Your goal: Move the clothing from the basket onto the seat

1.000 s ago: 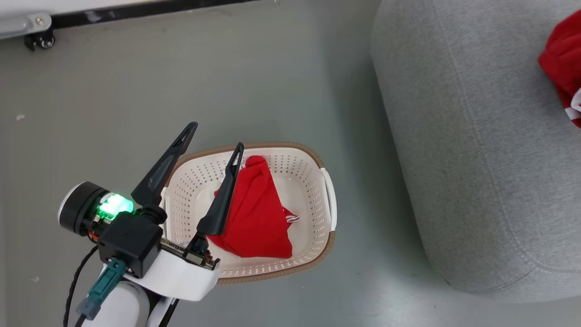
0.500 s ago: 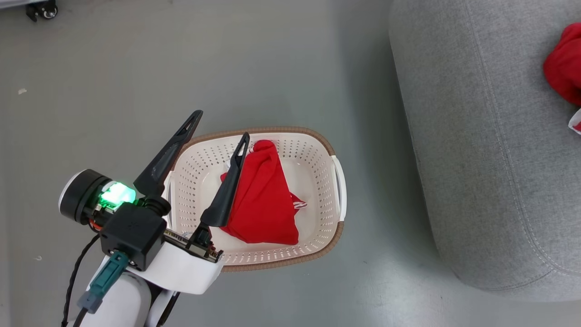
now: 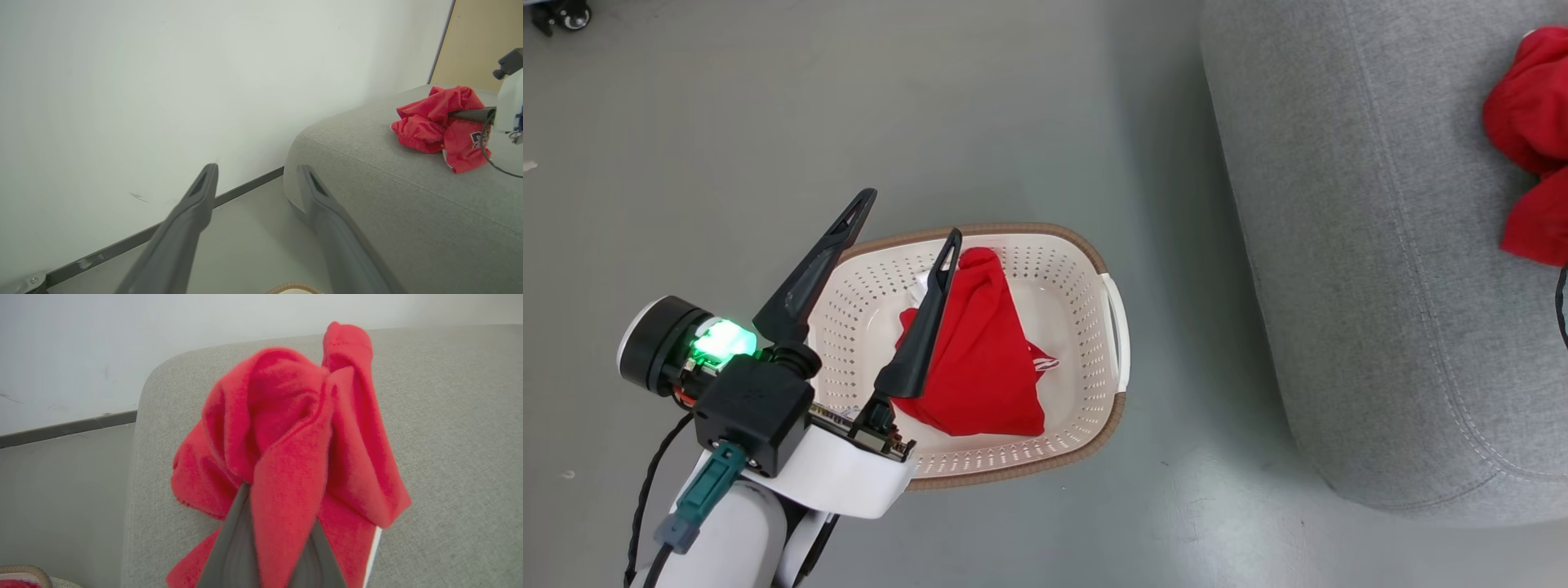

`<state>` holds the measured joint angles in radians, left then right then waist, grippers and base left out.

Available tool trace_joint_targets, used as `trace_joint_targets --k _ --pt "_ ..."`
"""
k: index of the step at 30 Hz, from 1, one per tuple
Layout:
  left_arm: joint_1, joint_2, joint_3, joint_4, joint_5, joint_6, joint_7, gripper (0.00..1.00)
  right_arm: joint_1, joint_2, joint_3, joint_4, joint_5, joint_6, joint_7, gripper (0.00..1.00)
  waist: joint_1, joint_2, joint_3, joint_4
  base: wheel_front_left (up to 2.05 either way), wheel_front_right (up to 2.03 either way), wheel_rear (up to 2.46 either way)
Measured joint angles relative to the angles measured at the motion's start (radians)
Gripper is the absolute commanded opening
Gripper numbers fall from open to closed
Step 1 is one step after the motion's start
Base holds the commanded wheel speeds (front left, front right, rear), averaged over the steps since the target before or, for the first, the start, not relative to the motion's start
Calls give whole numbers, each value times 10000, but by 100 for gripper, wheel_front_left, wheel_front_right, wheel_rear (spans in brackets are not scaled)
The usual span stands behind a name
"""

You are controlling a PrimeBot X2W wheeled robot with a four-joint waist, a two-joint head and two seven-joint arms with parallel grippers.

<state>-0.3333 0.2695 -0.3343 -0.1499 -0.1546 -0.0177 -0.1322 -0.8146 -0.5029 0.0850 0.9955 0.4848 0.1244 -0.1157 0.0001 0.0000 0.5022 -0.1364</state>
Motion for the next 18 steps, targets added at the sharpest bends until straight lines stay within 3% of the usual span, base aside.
trace_joint_targets --k 1,2,3,18 --pt "0 -4 0 17 0 0 -2 100 0 6 8 25 -4 0 -2 53 0 0 -3 -28 0 0 0" --pt "0 -13 -2 29 -4 -2 -4 100 0 4 12 46 -10 0 -15 87 0 0 -8 -56 0 0 0" --pt "-1 -27 -4 40 -13 -2 -10 100 0 4 15 67 -12 0 -88 100 0 0 -15 -82 0 0 0" --pt "-22 -295 -15 418 -109 0 -372 100 232 -215 176 38 130 0 -708 100 0 0 -231 -347 0 0 0"
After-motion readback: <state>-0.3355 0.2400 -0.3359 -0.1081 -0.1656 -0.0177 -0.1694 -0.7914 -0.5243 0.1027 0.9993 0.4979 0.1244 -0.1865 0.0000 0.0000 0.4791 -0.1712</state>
